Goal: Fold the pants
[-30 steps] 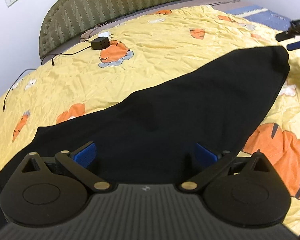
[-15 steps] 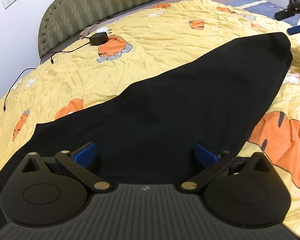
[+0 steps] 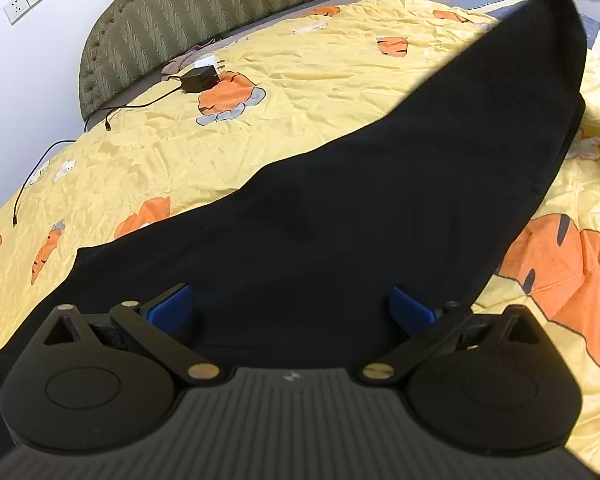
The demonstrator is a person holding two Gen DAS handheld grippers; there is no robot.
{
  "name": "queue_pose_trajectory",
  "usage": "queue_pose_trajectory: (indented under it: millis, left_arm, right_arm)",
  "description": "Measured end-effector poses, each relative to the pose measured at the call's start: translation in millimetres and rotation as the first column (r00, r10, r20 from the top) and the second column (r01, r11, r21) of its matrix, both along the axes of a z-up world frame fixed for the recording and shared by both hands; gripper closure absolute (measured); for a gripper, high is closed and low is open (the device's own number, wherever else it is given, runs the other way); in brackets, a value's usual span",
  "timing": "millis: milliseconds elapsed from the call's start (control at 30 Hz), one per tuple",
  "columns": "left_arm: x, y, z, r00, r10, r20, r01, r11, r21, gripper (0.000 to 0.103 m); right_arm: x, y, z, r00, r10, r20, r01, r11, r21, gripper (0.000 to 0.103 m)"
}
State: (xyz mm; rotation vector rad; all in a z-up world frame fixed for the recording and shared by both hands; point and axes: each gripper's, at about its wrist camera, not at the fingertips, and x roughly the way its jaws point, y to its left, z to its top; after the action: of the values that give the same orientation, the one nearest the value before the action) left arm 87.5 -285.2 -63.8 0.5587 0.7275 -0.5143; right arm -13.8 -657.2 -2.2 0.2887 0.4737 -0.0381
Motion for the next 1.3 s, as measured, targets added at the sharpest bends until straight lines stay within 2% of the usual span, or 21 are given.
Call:
queue_pose_trajectory:
  millis: [67,100,133,167,200,267,333,467,533,600,700,767,800,833,900,967,1033,1067,1167,1233,1300]
  left_arm:
    - [1.1,-0.4,-1.7,1.000,0.005,-0.007,-0.005,1.000,0.006,0.000]
    - [1.1,-0.5,-1.8,1.000,0.007,-0.010,-0.007,1.000,0.007,0.000]
    - [0.8,0.1,-1.0,1.000,0.008,-0.013,-0.008,1.000,0.004,0.000]
    - [0.1,1.4,0.2,1.000,0.005,-0.013,-0.005,1.000,-0.003,0.000]
    - [-0.8,2.5,1.5,1.000,0.000,-0.011,0.000,1.000,-0.009,0.000]
    - [-1.6,3.3,2.8,1.000,-0.003,-0.006,0.003,1.000,-0.006,0.000]
    - [-0.7,2.9,2.3,1.000,-0.002,-0.005,0.002,1.000,0.003,0.000]
    - [0.3,5.2,4.0,1.000,0.014,-0.014,-0.014,1.000,-0.021,0.000]
    - [2.3,5.8,2.7,0.999,0.019,-0.037,-0.020,0.999,-0.029,0.000]
    - [3.6,4.5,-1.5,0.999,0.021,-0.050,-0.022,1.000,-0.014,0.000]
    - [0.2,9.0,-0.5,0.999,0.018,-0.033,-0.018,1.000,-0.015,0.000]
    - [-1.1,13.3,4.3,0.999,0.032,-0.025,-0.032,0.999,-0.031,0.000]
    - [-0.9,16.8,7.1,0.999,0.041,-0.021,-0.042,0.998,-0.044,0.000]
    - [0.0,21.3,9.4,0.998,0.054,-0.022,-0.055,0.997,-0.056,0.000]
    - [3.4,31.3,12.7,0.995,0.089,-0.035,-0.092,0.993,-0.068,0.000]
    - [4.8,46.9,17.5,0.993,0.113,-0.044,-0.116,0.990,-0.079,0.000]
    - [3.1,70.7,25.1,0.989,0.143,-0.026,-0.145,0.985,-0.090,0.000]
    - [1.3,82.9,28.5,0.988,0.156,-0.011,-0.156,0.983,-0.095,0.000]
    - [-0.2,129.9,34.7,0.974,0.228,0.016,-0.225,0.969,-0.098,0.000]
    - [0.8,165.4,37.8,0.962,0.274,0.012,-0.271,0.956,-0.112,0.000]
    - [3.7,203.1,39.7,0.940,0.340,0.011,-0.337,0.935,-0.115,0.000]
  right_arm:
    - [14.2,-2.7,-4.3,0.984,-0.119,-0.130,0.111,0.992,-0.066,0.090]
    - [27.3,-5.7,-17.2,0.940,-0.215,-0.267,0.181,0.973,-0.145,0.089]
    - [39.0,-7.6,-32.1,0.865,-0.327,-0.382,0.236,0.935,-0.265,0.087]
    - [44.0,-8.6,-43.1,0.802,-0.427,-0.419,0.279,0.886,-0.370,0.087]
    - [40.0,-9.7,-47.3,0.785,-0.474,-0.400,0.309,0.858,-0.410,0.087]
    - [19.4,-15.9,-42.0,0.849,-0.430,-0.307,0.357,0.895,-0.267,0.087]
    - [4.1,-29.0,-38.6,0.885,-0.392,-0.251,0.389,0.919,-0.064,0.087]
    - [10.9,-32.1,-54.0,0.953,-0.174,-0.248,0.228,0.951,0.210,0.087]
    - [18.5,-26.5,-73.3,0.964,-0.098,-0.247,0.173,0.938,0.301,0.076]
    - [27.2,-22.9,-94.7,0.912,-0.188,-0.363,0.288,0.926,0.244,0.077]
    - [22.3,-14.8,-88.4,0.884,-0.316,-0.345,0.396,0.898,0.193,0.074]
    - [24.6,7.7,-74.9,0.924,-0.247,-0.292,0.301,0.941,0.156,0.069]
    - [25.9,20.2,-70.5,0.948,-0.181,-0.260,0.226,0.962,0.154,0.056]
    - [28.3,31.9,-68.2,0.960,-0.134,-0.244,0.175,0.972,0.155,0.034]
    - [40.5,48.6,-75.5,0.954,-0.082,-0.289,0.119,0.986,0.115,0.019]
    - [55.8,60.1,-89.3,0.909,-0.163,-0.383,0.165,0.986,-0.028,0.020]
    - [64.3,85.3,-80.4,0.874,-0.314,-0.370,0.243,0.943,-0.227,0.018]
    - [67.2,104.6,-70.0,0.887,-0.319,-0.334,0.231,0.933,-0.277,0.018]
    - [84.3,170.4,-42.3,0.970,-0.048,-0.236,-0.004,0.977,-0.215,0.019]
    - [100.1,223.1,-27.8,0.972,0.127,-0.199,-0.164,0.970,-0.180,0.019]
    - [116.9,272.2,-19.7,0.941,0.282,-0.186,-0.308,0.943,-0.127,0.019]
